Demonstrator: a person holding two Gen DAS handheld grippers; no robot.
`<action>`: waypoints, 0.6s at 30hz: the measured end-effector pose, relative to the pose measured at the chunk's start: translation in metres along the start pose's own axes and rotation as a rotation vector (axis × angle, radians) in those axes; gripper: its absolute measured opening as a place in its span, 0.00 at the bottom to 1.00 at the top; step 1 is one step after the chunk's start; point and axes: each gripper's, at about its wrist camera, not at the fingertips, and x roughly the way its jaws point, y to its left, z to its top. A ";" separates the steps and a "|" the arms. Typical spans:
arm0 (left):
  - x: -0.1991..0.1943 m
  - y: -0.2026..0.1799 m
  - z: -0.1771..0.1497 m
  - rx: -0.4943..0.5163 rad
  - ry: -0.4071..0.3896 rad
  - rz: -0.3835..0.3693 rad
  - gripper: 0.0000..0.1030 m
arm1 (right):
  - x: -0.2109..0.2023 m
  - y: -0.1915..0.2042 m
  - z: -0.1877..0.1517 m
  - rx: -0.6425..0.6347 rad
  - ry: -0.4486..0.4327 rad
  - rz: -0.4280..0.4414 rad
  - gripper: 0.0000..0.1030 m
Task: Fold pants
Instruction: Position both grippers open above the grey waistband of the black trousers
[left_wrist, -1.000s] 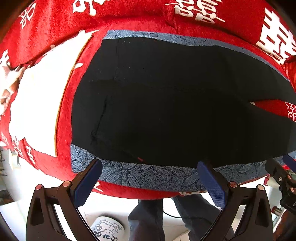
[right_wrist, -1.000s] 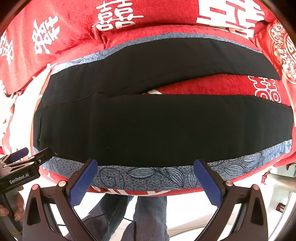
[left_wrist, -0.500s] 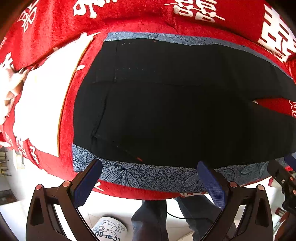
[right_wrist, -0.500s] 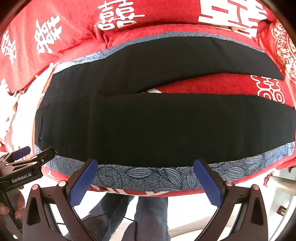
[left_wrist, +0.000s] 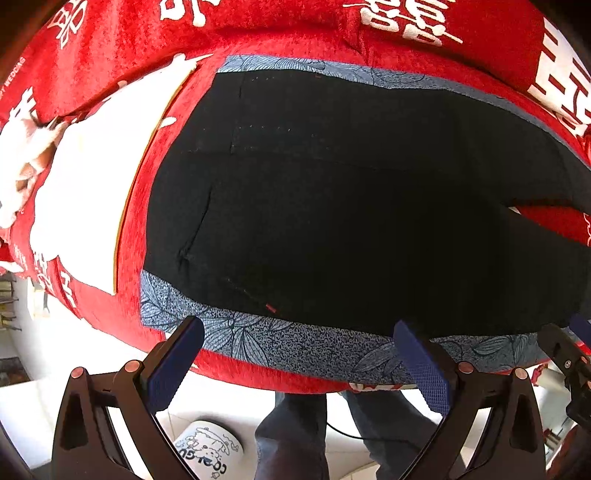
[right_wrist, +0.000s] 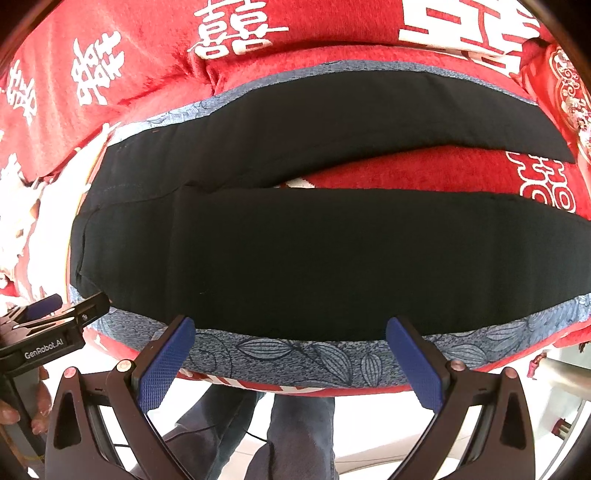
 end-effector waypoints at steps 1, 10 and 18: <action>0.000 0.000 0.000 -0.002 0.002 0.000 1.00 | 0.000 -0.001 0.000 -0.001 0.002 0.000 1.00; 0.006 0.007 -0.005 0.006 0.001 0.008 1.00 | 0.008 -0.001 -0.003 -0.016 0.018 -0.014 1.00; 0.009 0.017 -0.008 0.048 -0.069 -0.049 1.00 | 0.014 0.012 -0.015 0.004 0.033 0.022 1.00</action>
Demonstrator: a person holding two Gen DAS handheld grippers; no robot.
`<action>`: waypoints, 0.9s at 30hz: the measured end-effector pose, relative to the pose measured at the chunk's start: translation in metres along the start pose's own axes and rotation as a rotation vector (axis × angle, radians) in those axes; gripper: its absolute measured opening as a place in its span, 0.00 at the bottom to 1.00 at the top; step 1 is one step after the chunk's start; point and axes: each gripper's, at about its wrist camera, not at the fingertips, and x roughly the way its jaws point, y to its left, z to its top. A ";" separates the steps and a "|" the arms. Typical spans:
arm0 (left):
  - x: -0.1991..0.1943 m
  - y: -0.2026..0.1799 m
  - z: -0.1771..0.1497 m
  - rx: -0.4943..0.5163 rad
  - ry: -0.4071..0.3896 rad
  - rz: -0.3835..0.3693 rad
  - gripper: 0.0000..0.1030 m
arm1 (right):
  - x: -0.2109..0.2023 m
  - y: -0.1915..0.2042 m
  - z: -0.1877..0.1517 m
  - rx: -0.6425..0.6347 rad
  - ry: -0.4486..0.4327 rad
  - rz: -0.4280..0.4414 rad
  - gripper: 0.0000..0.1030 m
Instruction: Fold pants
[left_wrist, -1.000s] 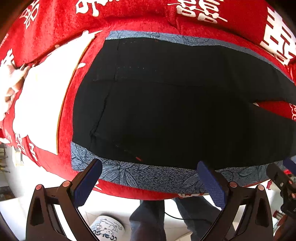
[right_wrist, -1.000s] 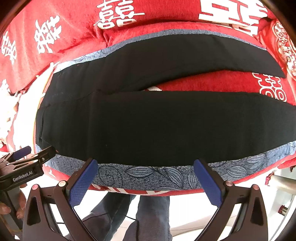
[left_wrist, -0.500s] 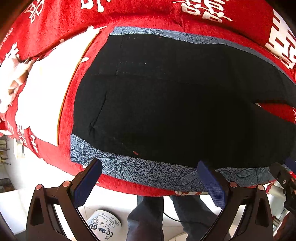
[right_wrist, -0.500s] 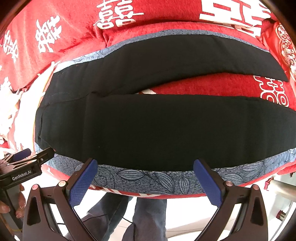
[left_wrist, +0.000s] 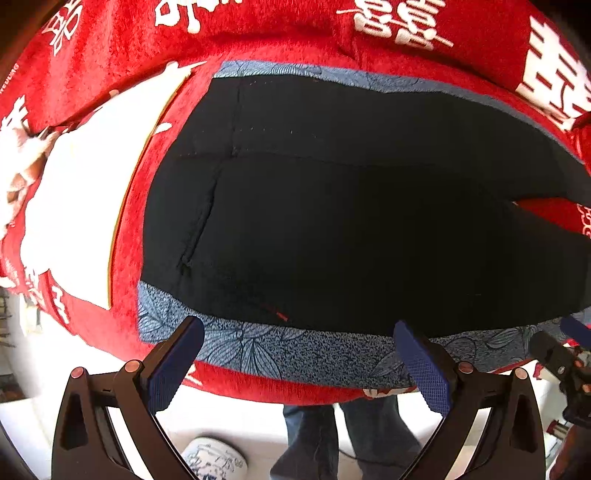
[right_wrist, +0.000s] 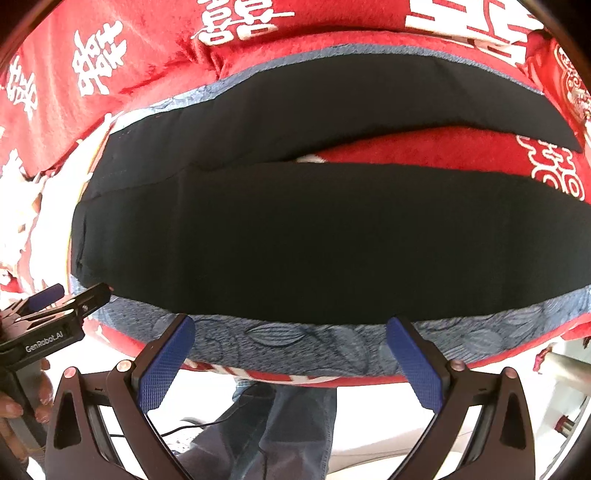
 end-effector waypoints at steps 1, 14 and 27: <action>0.002 0.003 -0.002 0.005 -0.009 -0.006 1.00 | 0.000 0.003 -0.002 -0.003 -0.004 -0.003 1.00; 0.026 0.059 -0.019 -0.055 0.036 -0.063 1.00 | 0.024 0.040 -0.026 0.051 0.022 0.231 1.00; 0.038 0.088 -0.036 -0.106 0.047 -0.344 0.91 | 0.102 0.027 -0.069 0.316 0.110 0.573 0.64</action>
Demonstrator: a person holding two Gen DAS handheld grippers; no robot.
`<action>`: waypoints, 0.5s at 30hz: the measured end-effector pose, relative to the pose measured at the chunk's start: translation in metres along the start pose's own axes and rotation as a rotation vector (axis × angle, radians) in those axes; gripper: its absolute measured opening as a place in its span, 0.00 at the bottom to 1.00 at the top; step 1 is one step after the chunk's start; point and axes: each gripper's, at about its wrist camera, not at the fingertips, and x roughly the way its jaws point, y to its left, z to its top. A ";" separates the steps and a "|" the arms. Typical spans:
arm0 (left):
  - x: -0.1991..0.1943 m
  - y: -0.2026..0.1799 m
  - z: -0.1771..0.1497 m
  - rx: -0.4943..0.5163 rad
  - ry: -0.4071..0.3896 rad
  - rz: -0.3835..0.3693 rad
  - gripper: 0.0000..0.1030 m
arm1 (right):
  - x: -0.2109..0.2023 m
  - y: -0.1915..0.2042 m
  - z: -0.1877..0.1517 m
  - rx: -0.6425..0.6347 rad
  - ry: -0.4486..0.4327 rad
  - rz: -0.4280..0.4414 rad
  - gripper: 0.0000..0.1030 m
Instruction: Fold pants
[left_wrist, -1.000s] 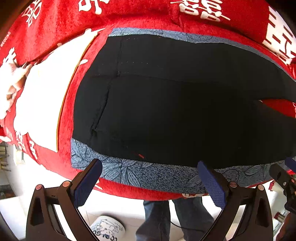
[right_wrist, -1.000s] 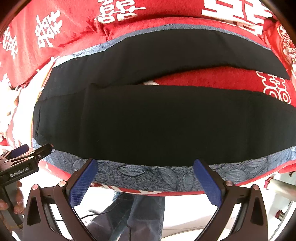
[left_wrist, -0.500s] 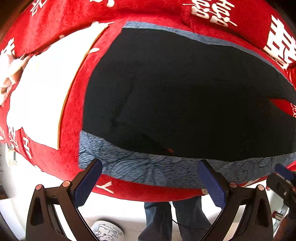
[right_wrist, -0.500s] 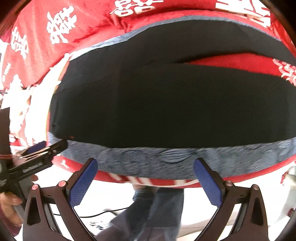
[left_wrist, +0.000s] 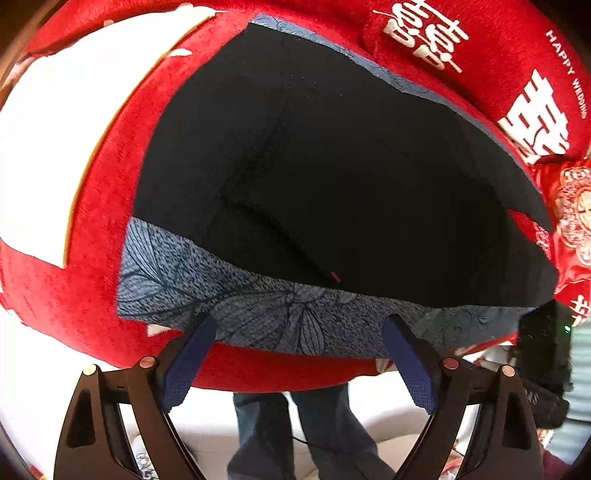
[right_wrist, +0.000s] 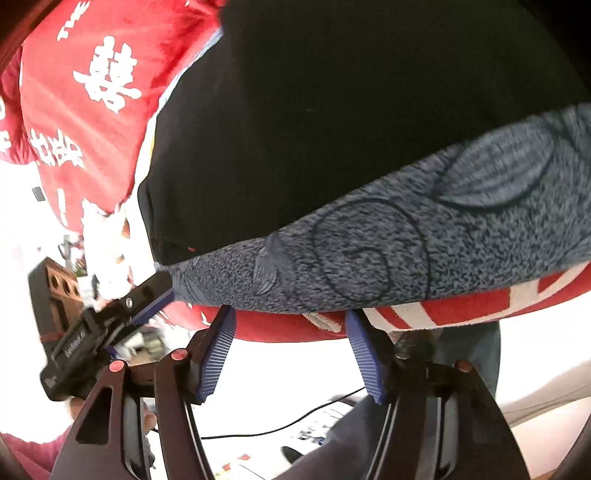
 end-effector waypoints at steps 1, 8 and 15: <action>0.000 0.000 -0.003 0.000 0.002 -0.013 0.91 | 0.000 -0.003 0.001 0.009 -0.013 0.015 0.64; 0.002 0.009 -0.014 -0.032 0.048 -0.122 0.91 | 0.012 -0.023 0.010 0.191 -0.016 0.203 0.43; 0.023 0.029 -0.013 -0.275 0.102 -0.352 0.91 | -0.026 0.026 0.022 0.040 -0.035 0.297 0.20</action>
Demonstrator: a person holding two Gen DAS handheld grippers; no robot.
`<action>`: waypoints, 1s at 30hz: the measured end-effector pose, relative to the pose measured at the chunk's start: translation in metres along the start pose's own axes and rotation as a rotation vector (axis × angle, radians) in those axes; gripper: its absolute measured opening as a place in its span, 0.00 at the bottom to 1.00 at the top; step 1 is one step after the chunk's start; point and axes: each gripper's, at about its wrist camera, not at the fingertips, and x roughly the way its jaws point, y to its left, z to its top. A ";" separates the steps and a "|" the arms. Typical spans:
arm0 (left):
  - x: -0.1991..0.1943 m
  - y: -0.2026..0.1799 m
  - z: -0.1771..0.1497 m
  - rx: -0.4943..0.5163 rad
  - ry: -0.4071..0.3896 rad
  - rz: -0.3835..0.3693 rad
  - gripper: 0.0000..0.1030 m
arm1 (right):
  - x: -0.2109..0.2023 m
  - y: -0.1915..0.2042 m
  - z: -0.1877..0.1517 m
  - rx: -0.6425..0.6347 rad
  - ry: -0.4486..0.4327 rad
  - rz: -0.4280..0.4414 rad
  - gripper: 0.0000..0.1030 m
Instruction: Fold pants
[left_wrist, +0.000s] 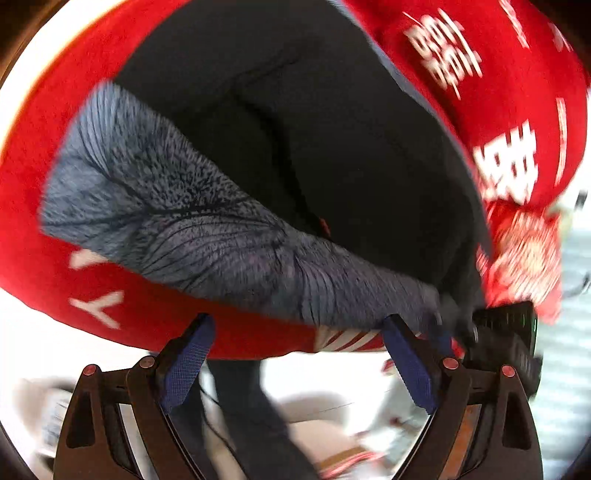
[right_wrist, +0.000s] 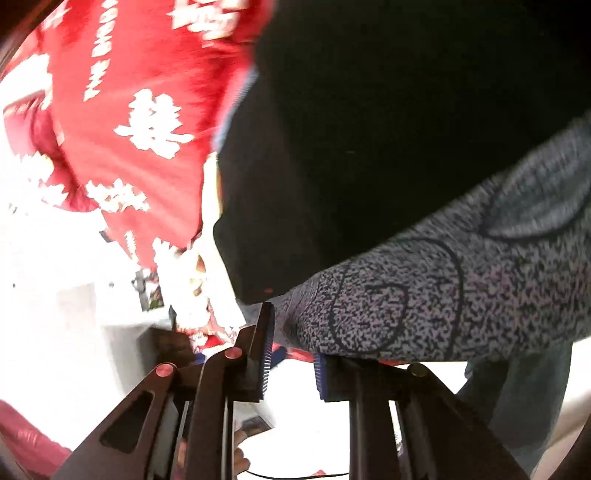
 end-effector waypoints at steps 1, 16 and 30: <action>0.000 0.002 0.003 -0.028 -0.016 -0.021 0.91 | -0.001 0.005 0.000 -0.020 0.013 -0.009 0.20; -0.005 -0.009 0.022 0.074 -0.075 0.063 0.78 | -0.087 -0.080 -0.017 0.111 -0.152 -0.175 0.41; -0.009 -0.016 0.032 0.075 -0.056 0.114 0.21 | -0.145 -0.101 -0.004 0.319 -0.309 0.043 0.09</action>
